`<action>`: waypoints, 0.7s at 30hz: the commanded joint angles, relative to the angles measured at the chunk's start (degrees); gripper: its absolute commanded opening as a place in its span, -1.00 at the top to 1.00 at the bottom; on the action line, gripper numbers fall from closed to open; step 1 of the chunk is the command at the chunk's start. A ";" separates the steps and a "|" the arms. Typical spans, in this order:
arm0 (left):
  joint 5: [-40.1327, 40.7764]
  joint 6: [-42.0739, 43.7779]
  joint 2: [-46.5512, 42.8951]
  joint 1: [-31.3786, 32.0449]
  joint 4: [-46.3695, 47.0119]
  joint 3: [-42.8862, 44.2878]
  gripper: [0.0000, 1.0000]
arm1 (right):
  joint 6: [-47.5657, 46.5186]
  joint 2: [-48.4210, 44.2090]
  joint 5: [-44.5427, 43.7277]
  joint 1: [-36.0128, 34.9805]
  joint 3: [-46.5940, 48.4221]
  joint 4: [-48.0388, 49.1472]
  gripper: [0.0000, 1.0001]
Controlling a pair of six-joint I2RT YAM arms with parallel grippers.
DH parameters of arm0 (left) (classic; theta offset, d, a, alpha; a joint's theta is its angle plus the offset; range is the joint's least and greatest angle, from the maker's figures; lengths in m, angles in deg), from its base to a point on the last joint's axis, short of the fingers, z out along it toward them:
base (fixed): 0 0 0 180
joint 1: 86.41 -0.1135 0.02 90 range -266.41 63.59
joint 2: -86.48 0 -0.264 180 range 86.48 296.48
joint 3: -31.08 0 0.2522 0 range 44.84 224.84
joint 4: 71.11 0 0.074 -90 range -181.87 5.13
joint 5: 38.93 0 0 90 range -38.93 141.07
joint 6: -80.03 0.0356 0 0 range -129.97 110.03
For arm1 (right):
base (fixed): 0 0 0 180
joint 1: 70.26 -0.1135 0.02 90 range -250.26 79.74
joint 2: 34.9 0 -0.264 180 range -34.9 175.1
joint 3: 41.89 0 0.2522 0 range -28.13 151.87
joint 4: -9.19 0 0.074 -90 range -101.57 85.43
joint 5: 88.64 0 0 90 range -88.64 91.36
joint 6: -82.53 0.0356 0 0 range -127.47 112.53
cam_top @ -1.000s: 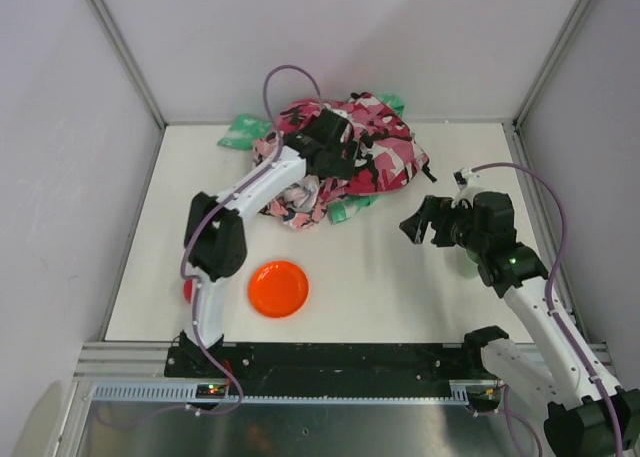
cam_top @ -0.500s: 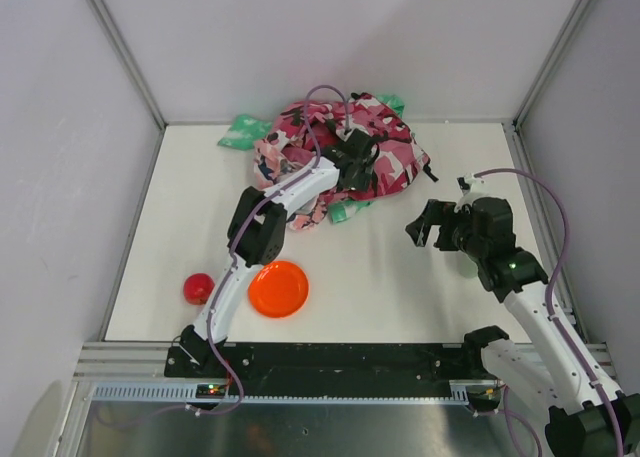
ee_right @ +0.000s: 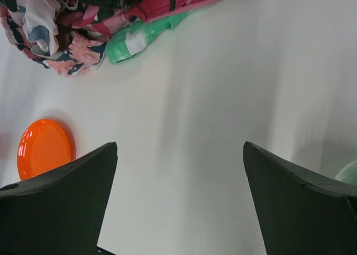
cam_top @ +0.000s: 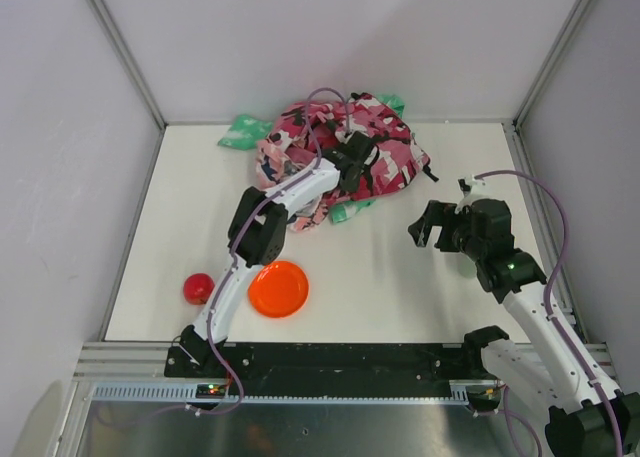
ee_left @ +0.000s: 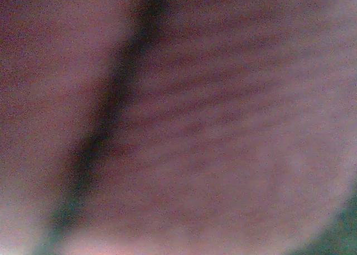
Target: Pick out a specific cloth from the pile
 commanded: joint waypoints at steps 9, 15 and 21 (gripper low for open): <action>-19.78 -4.73 -2.91 14.46 -5.07 -9.62 0.88 | 2.16 3.98 2.50 0.78 0.16 9.72 -0.99; -10.05 -4.24 -11.01 9.42 -5.10 -8.06 0.98 | 2.20 2.93 1.85 0.92 0.23 8.11 -0.99; -1.84 -1.66 -27.04 2.35 -5.02 -4.38 0.99 | 2.05 2.84 0.00 1.11 0.23 7.03 -0.99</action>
